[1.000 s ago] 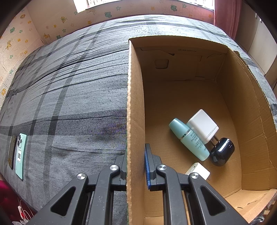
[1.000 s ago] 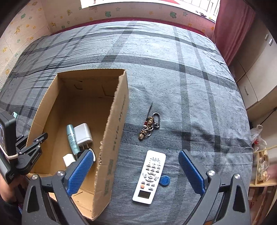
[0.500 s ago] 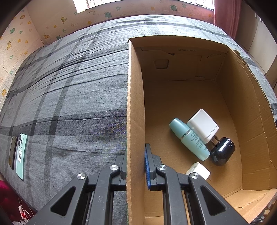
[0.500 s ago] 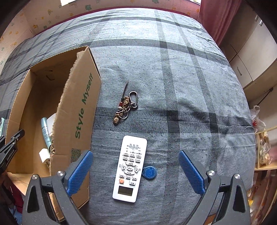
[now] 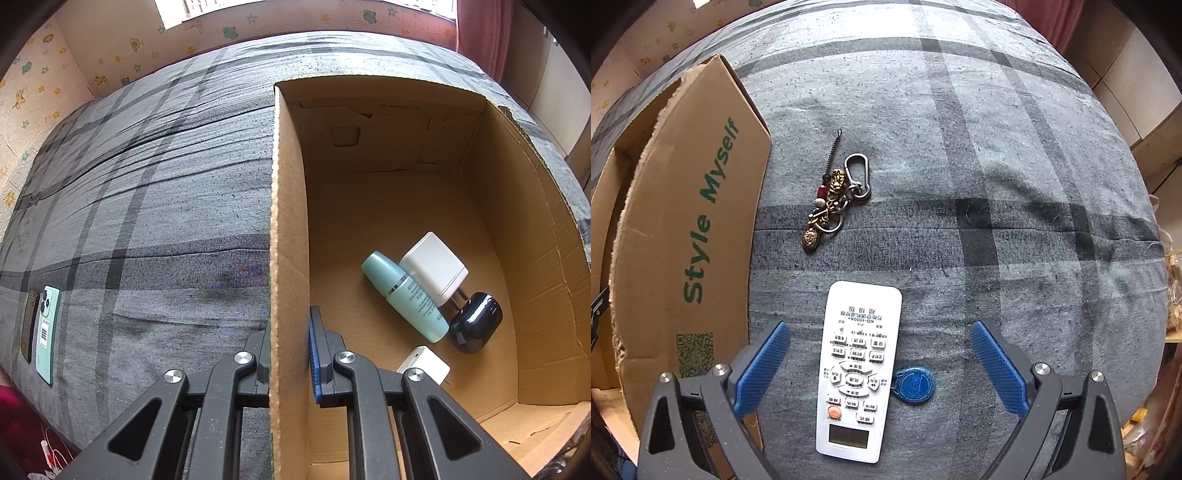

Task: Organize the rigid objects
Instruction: 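Move the right gripper back to the white remote control, then close the right gripper on the white remote control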

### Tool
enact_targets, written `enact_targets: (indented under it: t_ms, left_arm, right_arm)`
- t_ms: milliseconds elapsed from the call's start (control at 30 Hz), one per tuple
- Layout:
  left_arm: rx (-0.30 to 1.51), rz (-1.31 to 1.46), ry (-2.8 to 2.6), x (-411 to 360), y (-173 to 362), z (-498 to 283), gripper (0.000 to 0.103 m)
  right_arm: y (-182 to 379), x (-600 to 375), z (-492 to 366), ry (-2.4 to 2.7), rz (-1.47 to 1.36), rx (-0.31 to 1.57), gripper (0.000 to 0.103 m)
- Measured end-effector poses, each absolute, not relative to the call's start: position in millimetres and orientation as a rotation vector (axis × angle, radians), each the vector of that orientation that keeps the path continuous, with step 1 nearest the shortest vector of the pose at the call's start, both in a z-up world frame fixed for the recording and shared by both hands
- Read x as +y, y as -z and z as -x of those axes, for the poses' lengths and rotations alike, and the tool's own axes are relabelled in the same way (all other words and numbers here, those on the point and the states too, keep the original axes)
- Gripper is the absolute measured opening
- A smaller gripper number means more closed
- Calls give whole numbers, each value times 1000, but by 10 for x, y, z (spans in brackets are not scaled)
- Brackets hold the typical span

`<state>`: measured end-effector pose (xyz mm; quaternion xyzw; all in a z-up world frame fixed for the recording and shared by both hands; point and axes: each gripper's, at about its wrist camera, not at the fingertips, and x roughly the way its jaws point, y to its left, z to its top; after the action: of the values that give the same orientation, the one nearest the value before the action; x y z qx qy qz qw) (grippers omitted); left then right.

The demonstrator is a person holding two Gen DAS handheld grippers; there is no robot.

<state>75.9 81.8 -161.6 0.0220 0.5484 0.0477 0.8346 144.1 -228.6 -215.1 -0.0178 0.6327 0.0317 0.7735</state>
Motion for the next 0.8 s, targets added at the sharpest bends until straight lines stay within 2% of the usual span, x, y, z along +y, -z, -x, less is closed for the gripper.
enact_targets:
  t_ms: [167,333,467,567,800]
  left_arm:
    - [1163,-47,-102,817,1617,-770,15]
    - [1162,-52,-104,809,1622,-771,15]
    - [1163,-55,-105,802,1625,-769,15]
    - [1161,-54,-106,800,1623,-764,15]
    - [1161,-58,-109,795,1618,-763,15]
  right_arm:
    - [2316,-2252,-1477,-74,51,1404,99]
    - [2413,-2218,-1517,-87,47,1418,89]
    - [2448,-2166,-1521,-105,32,1433,75]
    - [2456,-2123,-1503,-110,35,1433,51]
    - [2383,-2122,-1444,-118,16,1411,50]
